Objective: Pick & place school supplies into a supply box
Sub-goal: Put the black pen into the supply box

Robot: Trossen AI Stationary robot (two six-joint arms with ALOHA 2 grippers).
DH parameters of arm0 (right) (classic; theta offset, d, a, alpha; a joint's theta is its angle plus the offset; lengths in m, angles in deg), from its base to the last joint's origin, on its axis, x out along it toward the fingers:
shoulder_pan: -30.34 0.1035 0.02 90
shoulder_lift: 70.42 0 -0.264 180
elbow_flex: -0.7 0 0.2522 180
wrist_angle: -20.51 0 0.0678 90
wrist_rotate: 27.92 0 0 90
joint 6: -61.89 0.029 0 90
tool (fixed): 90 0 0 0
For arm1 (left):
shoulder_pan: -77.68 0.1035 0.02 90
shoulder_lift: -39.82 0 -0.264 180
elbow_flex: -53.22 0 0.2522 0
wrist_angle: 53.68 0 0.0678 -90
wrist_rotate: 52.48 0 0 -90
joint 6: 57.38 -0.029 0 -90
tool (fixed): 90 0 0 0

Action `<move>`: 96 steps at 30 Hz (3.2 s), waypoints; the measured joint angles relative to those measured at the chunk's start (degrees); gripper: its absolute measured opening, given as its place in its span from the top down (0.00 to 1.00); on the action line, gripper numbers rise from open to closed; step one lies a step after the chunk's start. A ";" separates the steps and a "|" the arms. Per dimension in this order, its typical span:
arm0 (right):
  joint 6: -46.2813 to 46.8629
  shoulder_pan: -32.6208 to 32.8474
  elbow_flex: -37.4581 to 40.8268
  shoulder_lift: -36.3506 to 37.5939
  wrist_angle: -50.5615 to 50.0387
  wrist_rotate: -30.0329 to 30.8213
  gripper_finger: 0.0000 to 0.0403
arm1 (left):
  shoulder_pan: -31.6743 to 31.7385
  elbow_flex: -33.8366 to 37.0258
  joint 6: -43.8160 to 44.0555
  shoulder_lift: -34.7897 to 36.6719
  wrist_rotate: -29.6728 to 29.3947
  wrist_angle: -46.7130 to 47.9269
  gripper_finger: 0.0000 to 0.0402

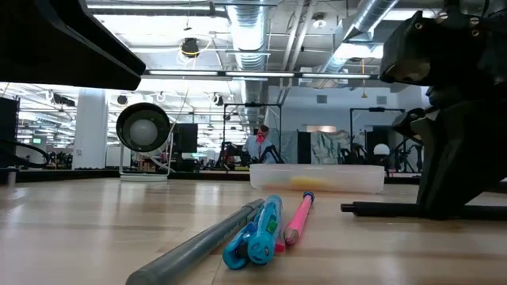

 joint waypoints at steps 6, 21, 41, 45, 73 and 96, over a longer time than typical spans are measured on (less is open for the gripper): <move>0.52 0.93 0.08 -0.13 0.10 0.99 0.94 | 0.02 0.00 0.00 0.00 0.01 0.00 0.58; 0.54 0.96 0.17 -0.13 0.05 -3.01 0.84 | 0.04 0.00 0.00 0.00 0.03 0.02 0.58; -0.10 -2.36 -0.20 0.28 -2.99 -10.12 0.84 | 0.57 -0.02 0.00 0.00 0.06 0.21 0.58; -1.01 -2.74 -0.20 0.28 -3.01 -10.41 0.84 | 1.17 -0.02 0.24 0.00 0.08 0.20 0.58; -11.08 5.22 -4.69 -0.61 -11.19 8.73 0.99 | 1.53 -0.02 1.07 0.00 0.87 0.20 0.58; -11.12 -2.90 -9.33 -0.46 -24.71 39.98 0.99 | 1.53 -0.04 1.86 0.00 2.47 0.24 0.58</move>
